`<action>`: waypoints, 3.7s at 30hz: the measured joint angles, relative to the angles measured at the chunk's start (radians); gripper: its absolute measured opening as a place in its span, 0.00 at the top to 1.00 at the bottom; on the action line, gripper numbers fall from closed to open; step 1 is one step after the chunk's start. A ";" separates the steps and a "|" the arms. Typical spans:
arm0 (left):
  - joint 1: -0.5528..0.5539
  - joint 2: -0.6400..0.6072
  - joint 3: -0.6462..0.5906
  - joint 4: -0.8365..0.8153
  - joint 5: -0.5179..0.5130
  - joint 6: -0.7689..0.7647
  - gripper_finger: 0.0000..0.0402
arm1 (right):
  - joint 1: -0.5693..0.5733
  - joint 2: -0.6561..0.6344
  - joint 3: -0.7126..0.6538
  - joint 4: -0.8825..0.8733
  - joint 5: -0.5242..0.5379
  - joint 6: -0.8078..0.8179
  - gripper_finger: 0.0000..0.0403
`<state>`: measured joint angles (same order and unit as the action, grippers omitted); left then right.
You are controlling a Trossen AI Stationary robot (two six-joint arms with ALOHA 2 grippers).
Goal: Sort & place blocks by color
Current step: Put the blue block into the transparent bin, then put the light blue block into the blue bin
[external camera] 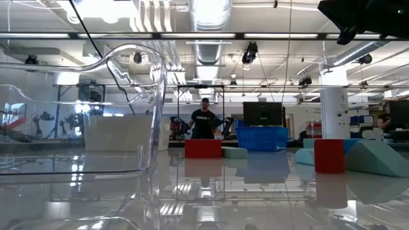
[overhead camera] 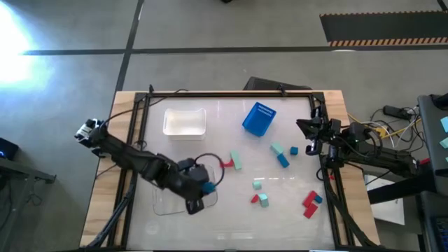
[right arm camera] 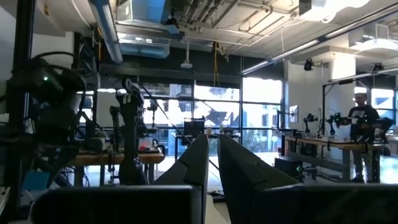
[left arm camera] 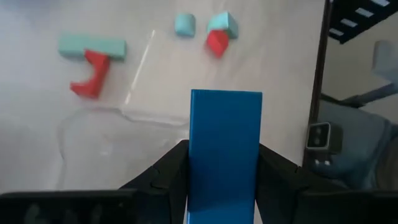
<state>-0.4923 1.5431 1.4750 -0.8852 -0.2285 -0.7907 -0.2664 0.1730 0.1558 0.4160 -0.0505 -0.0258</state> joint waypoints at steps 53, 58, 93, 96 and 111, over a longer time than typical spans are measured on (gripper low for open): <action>-0.086 0.061 -0.452 -0.043 0.128 -0.302 0.68 | 0.000 0.000 -0.001 0.008 0.000 -0.002 0.93; -0.086 0.077 -0.453 -0.040 0.128 -0.302 0.68 | 0.000 0.000 -0.001 0.008 0.000 -0.002 0.93; -0.082 0.053 -0.377 -0.047 0.211 -0.238 0.51 | 0.000 0.000 -0.001 0.008 0.000 -0.001 0.93; -0.070 0.025 -0.326 -0.055 0.224 -0.214 0.51 | 0.000 0.000 -0.001 0.008 0.000 -0.001 0.93; 0.121 -0.105 -0.129 0.034 -0.015 0.446 0.51 | 0.000 0.034 -0.001 0.027 -0.004 0.027 0.93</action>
<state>-0.3712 1.4377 1.3464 -0.8515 -0.2439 -0.3443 -0.2661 0.2067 0.1547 0.4425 -0.0548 0.0014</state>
